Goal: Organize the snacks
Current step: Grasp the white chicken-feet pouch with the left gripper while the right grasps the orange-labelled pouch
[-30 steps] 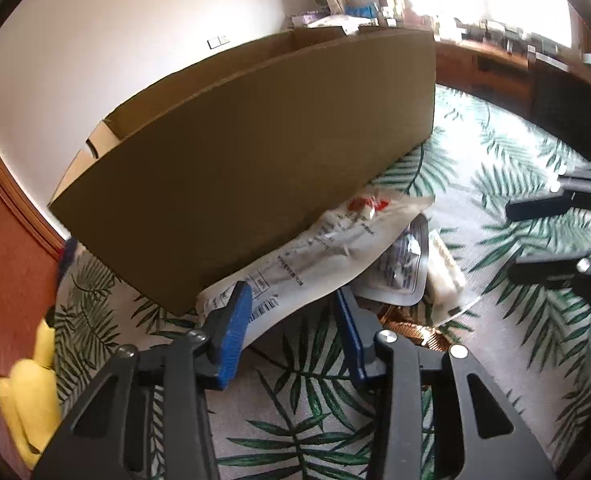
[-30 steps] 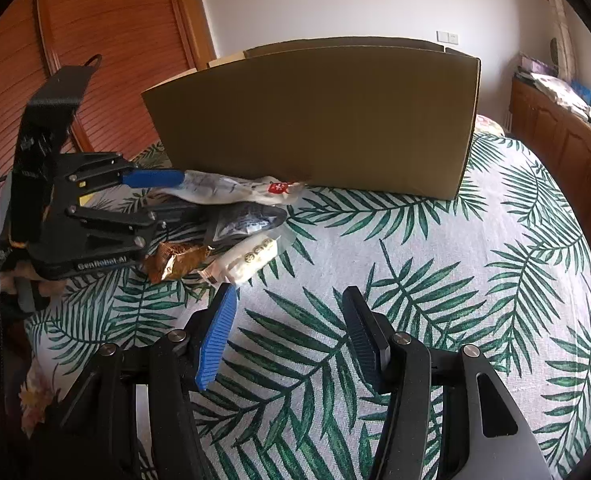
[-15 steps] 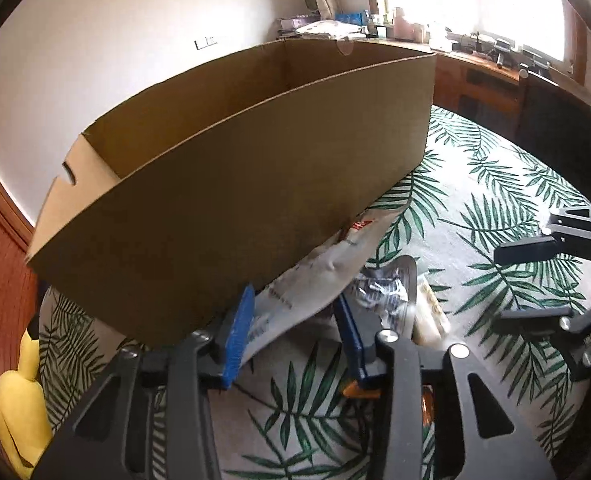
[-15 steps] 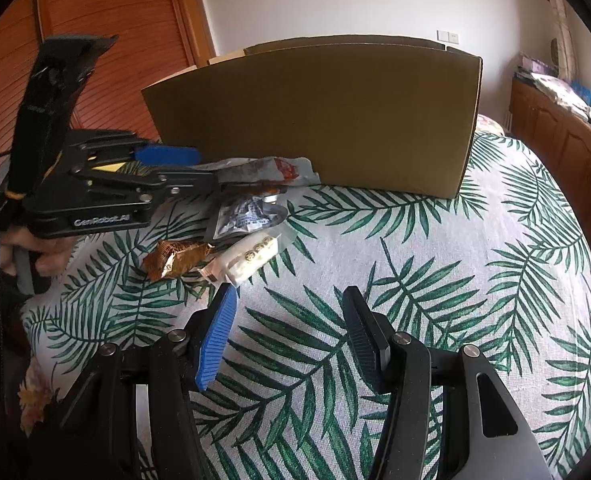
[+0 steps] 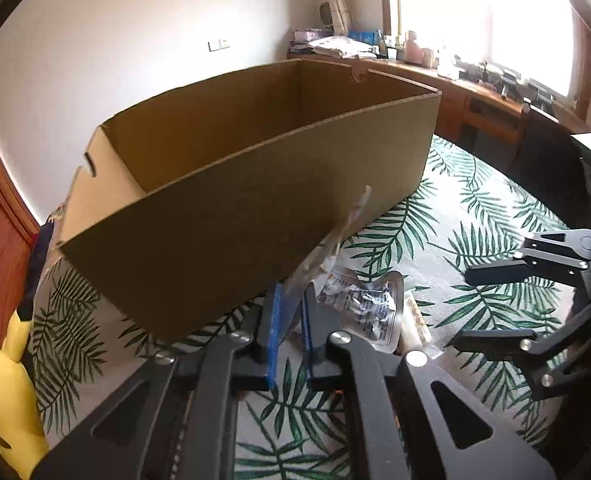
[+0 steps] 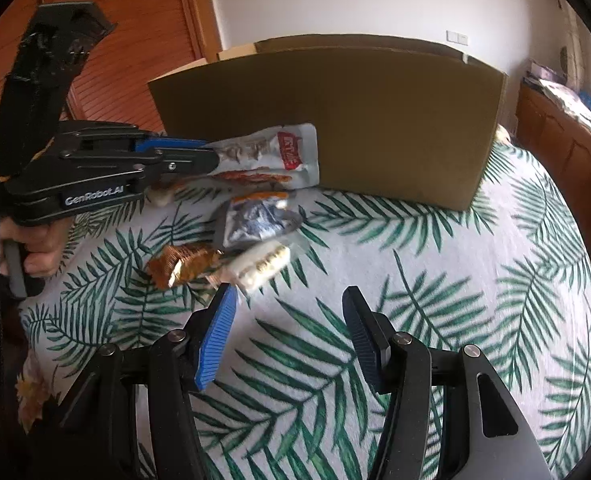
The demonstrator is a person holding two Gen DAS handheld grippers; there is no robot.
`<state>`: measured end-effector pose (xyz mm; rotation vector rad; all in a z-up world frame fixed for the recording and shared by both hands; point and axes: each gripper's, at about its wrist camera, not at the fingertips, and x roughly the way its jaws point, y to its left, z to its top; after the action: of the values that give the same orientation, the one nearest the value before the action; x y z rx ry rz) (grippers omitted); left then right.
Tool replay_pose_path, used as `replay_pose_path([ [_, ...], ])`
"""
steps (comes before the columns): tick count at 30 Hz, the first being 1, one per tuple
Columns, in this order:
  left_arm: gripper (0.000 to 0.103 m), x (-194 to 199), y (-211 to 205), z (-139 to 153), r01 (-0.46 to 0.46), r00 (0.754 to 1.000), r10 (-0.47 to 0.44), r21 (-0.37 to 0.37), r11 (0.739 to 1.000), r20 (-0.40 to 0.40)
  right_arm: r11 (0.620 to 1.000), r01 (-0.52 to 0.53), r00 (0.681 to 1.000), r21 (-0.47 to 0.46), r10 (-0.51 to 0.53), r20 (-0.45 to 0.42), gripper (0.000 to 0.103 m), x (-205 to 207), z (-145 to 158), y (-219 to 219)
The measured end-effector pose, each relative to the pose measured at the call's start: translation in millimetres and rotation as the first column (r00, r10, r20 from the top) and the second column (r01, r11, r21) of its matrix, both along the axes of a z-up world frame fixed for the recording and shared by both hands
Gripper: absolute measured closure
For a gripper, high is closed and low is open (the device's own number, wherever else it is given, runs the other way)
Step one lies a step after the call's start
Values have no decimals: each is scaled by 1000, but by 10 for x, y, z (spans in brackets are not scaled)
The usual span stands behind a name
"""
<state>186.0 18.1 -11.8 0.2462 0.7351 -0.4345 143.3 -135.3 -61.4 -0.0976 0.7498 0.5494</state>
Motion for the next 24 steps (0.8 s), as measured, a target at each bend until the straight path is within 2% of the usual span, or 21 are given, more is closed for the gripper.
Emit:
replay_pose_path([
  [5, 103, -63, 169, 78, -6, 1000, 5, -68, 998, -18, 1000, -27, 1000, -7, 27, 4, 45, 171, 126, 113],
  [11, 103, -135, 301, 72, -29, 999, 26, -81, 996, -28, 996, -78, 997, -31, 77, -21, 44, 434, 182, 297],
  [17, 103, -200, 485, 74, -65, 998, 62, -98, 993, -31, 984, -147, 989, -98, 143, -47, 41, 592, 120, 591],
  [24, 103, -240, 639, 66, -94, 995, 92, -99, 991, -32, 971, -150, 988, -185, 141, -62, 39, 759, -13, 831],
])
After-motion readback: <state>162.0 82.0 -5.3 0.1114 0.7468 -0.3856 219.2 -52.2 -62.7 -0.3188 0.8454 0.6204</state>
